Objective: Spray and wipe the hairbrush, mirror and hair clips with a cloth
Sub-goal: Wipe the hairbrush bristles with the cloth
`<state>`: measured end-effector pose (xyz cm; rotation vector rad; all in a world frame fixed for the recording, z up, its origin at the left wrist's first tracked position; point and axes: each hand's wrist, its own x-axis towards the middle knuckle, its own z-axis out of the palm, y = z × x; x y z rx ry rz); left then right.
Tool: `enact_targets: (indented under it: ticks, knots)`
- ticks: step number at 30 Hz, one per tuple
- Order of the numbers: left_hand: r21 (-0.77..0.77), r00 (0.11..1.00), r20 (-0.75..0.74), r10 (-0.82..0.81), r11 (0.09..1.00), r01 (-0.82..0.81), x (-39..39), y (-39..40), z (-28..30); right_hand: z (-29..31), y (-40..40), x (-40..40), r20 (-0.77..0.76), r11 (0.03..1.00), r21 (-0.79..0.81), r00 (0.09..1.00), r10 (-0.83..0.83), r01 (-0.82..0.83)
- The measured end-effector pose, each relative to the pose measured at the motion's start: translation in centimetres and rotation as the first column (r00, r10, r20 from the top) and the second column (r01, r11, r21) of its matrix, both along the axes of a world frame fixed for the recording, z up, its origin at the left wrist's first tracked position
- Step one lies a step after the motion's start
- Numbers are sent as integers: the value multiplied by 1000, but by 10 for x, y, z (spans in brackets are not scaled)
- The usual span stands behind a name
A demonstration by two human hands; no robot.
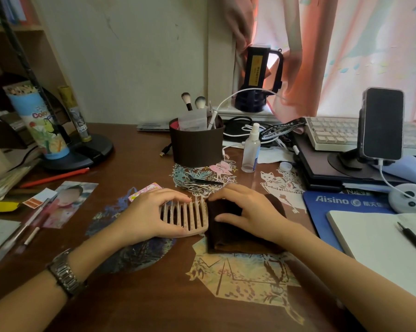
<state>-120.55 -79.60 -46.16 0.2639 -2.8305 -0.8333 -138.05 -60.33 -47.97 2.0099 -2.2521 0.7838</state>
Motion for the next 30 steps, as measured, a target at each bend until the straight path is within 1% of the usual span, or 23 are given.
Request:
enact_targets:
  ticks: [5, 13, 16, 20, 30]
  knots:
    - [-1, 1000, 6, -2, 1000, 2, 0, -1, 0, 2, 0, 0, -95, 998, 36, 994, 62, -58]
    - [-16, 1000, 6, -1, 1000, 1, 0, -3, -2, 11, 1, -5, -159, 988, 86, 977, 141, -128]
    - [-2, 1000, 9, 1, 1000, -1, 0, -5, -1, 10, 2, -7, -133, 988, 77, 980, 146, -136]
    - [3, 1000, 25, -5, 1000, 5, 1, -5, 0, 6, 6, -11, -74, 993, 64, 991, 108, -104]
    - [-2, 999, 37, -11, 1000, 11, 0, -5, 0, 10, 35, -34, 67, 989, 148, 998, -13, 3]
